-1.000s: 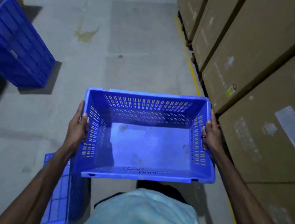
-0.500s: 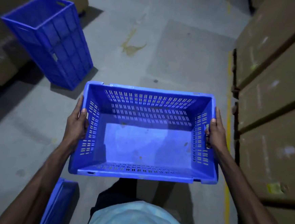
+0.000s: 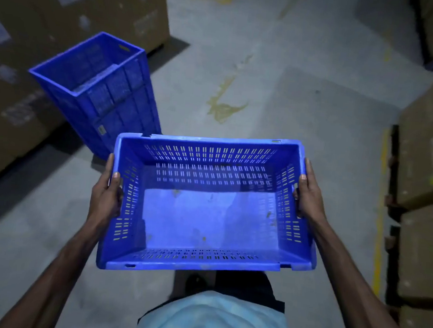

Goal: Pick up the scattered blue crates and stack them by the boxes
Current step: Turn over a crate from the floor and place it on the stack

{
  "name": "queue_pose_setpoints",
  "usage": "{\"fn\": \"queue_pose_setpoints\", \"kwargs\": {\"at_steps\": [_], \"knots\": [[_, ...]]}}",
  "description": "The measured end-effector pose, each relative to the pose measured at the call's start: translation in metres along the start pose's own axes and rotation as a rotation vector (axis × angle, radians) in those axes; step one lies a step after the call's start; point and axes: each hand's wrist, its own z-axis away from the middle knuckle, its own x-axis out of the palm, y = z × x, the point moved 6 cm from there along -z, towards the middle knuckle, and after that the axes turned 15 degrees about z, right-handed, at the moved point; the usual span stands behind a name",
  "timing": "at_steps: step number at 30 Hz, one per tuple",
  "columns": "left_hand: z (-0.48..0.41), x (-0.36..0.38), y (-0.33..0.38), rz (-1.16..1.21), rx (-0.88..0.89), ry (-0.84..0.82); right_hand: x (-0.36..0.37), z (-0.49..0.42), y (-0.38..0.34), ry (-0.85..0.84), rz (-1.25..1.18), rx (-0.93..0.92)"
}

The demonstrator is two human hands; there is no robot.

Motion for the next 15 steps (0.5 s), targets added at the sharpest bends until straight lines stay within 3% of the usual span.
{"fn": "queue_pose_setpoints", "kwargs": {"at_steps": [7, 15], "knots": [[-0.144, 0.016, 0.011, 0.03, 0.003, 0.141, 0.093, -0.191, -0.078, -0.073, 0.029, -0.119], [-0.301, 0.036, 0.059, 0.076, 0.039, 0.386, 0.21, -0.413, -0.221, -0.26, 0.01, -0.283]]}}
